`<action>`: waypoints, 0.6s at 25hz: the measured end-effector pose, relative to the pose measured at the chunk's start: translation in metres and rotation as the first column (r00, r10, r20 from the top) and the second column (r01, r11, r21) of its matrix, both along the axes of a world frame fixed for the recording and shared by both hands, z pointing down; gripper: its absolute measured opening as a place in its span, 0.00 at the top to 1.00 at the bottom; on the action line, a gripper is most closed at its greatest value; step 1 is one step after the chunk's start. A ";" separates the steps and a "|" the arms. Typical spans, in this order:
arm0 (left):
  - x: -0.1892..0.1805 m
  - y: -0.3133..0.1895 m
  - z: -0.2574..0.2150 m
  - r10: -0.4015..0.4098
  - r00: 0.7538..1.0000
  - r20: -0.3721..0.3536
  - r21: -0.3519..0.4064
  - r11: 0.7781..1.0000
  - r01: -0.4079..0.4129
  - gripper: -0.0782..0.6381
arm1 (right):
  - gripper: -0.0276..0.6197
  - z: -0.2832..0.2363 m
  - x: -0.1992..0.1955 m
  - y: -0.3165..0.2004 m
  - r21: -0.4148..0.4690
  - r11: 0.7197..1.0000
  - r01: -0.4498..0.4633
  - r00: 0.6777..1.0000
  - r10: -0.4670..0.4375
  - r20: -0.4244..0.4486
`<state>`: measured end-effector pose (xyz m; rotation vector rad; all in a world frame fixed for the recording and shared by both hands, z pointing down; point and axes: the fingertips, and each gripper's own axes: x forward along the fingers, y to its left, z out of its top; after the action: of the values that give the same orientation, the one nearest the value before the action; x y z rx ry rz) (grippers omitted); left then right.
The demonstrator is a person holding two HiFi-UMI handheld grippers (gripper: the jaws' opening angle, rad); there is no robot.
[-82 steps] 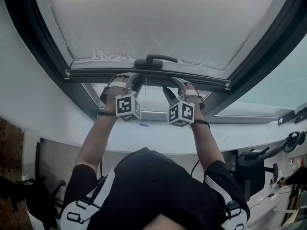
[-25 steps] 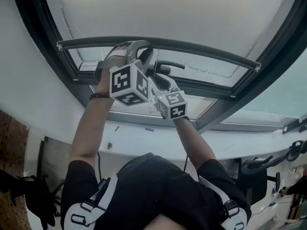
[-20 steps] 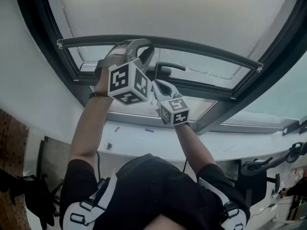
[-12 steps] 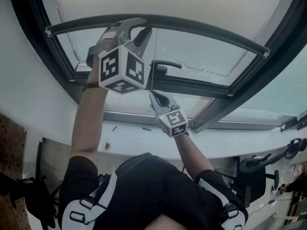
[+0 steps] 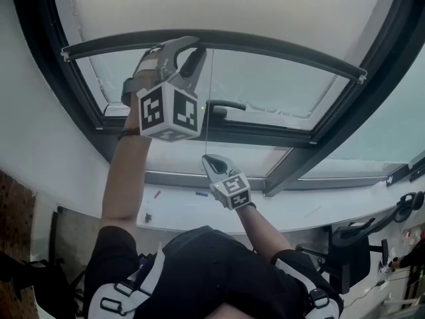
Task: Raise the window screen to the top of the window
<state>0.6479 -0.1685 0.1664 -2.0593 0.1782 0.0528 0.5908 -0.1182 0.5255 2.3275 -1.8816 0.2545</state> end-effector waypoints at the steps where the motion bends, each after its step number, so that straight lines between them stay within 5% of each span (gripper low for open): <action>1: 0.000 0.001 -0.002 0.004 1.000 -0.018 -0.002 1.000 -0.004 0.79 | 0.95 -0.002 0.001 0.000 0.004 1.000 -0.006 1.000 0.006 0.011; 4: -0.003 0.003 -0.016 0.014 0.995 -0.098 0.004 1.000 -0.014 0.78 | 0.95 -0.012 0.006 0.000 0.024 1.000 -0.013 1.000 0.013 -0.011; 8: -0.021 0.001 -0.038 0.006 0.971 -0.240 0.001 1.000 -0.006 0.80 | 0.95 -0.060 0.016 0.000 0.154 0.987 -0.042 0.995 0.055 -0.081; 12: -0.028 -0.012 -0.027 0.006 0.966 -0.258 -0.105 0.994 -0.035 0.82 | 0.95 -0.110 0.017 -0.003 0.210 0.977 -0.041 0.966 0.092 -0.241; 15: -0.031 -0.015 -0.014 0.012 0.967 -0.253 -0.169 0.984 -0.056 0.87 | 0.95 -0.123 0.019 -0.008 0.228 0.973 -0.040 0.958 0.103 -0.269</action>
<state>0.6168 -0.1833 0.1524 -2.2274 0.3139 0.3316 0.6100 -0.1260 0.4024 2.4180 -1.7662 -0.2792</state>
